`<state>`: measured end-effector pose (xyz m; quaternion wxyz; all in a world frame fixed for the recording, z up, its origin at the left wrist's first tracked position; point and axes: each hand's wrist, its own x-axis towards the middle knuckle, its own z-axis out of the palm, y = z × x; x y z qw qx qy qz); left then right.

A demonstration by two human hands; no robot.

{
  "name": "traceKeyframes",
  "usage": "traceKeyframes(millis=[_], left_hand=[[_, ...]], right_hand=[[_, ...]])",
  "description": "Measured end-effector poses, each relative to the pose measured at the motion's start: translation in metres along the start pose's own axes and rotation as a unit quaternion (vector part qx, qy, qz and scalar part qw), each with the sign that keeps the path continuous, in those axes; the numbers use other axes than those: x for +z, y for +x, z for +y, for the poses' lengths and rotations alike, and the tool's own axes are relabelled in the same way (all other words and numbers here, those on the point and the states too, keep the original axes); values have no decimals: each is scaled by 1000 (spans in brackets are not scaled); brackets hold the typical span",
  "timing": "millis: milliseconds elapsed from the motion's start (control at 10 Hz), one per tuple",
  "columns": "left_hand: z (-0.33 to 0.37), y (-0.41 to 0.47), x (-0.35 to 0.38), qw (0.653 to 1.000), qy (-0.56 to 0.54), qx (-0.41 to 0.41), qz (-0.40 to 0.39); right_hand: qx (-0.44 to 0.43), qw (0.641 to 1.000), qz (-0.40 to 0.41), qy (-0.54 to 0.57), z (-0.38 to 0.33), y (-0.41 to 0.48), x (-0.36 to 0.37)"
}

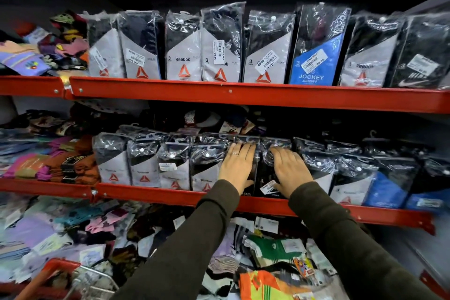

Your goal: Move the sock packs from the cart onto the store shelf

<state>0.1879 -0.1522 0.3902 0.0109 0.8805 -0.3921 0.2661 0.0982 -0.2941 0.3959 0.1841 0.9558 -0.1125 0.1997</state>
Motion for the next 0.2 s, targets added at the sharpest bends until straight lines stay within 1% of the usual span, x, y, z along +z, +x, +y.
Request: traceKeyframes(millis=[100,200], left_hand=[[-4,-9,-3,1000,-6,19,18],[-7,-16,-10,998,-3,28,62]], right_hand=[[0,1000,0,-11,-3,-5,-9],[17,999,37,-17,-3,-9,-22]])
